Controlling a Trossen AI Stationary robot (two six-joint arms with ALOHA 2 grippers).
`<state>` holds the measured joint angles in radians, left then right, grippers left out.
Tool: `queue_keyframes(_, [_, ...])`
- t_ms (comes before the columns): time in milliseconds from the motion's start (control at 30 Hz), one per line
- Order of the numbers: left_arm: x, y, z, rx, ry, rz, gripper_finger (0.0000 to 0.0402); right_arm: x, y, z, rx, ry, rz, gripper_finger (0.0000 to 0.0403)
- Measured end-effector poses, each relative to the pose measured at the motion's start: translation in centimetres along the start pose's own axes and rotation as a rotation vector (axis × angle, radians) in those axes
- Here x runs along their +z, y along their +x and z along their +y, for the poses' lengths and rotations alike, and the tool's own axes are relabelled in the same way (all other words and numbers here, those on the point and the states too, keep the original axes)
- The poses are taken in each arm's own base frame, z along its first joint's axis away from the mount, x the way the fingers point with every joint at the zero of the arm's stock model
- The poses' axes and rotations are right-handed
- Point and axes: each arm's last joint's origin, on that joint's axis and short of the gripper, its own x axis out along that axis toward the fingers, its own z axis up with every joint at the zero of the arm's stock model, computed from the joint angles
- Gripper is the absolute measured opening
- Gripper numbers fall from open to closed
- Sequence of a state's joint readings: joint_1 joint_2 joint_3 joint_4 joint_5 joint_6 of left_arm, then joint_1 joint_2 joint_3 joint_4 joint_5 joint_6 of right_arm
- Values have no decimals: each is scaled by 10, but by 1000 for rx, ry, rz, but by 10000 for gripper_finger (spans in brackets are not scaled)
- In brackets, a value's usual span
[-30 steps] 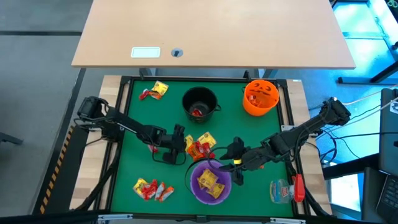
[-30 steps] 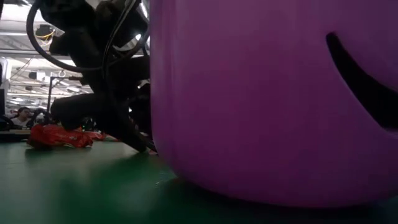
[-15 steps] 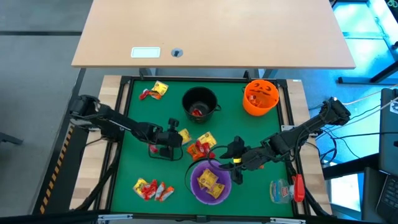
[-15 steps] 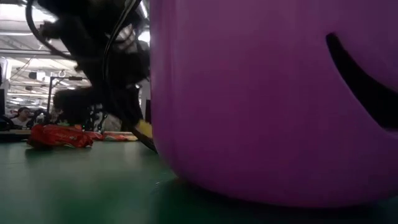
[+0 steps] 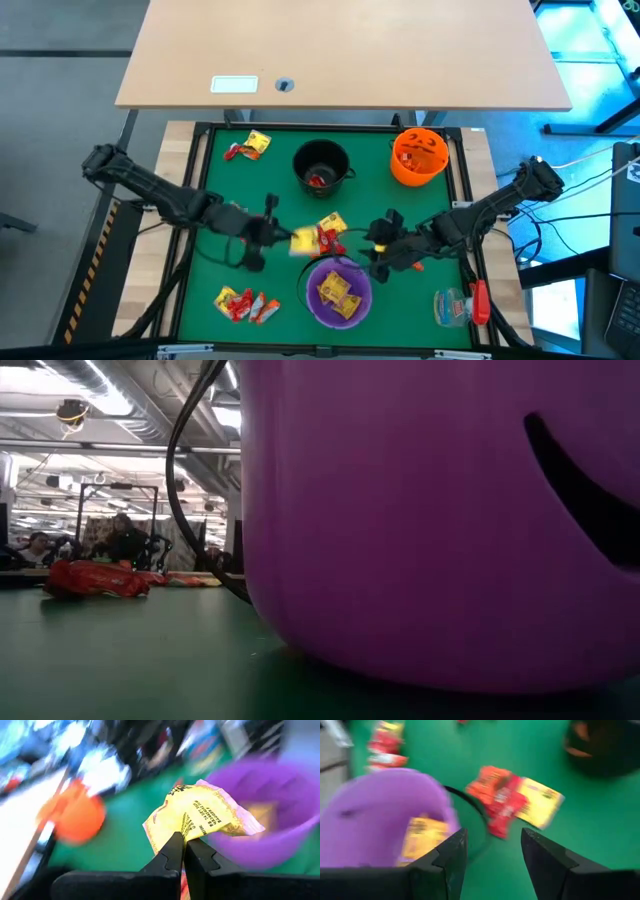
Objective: Sort candy
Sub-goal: Put the yellow candy into the purple bucket
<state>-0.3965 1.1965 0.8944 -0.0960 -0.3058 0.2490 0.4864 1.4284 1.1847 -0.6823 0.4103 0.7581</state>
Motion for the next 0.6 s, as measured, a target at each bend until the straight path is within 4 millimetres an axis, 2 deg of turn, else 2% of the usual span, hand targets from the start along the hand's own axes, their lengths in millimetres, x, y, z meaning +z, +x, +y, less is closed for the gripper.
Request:
queue_keyframes(100, [12, 4, -19, -47, 50, -89, 0, 2, 4, -12, -68, 40, 37, 182])
queue_keyframes(367, [13, 39, -53, -144, 81, -107, 0, 13, 11, -31, -134, 95, 53, 182])
queue_keyframes(600, [18, 69, -64, -177, 103, -103, 0, 16, 13, -35, -136, 103, 55, 182])
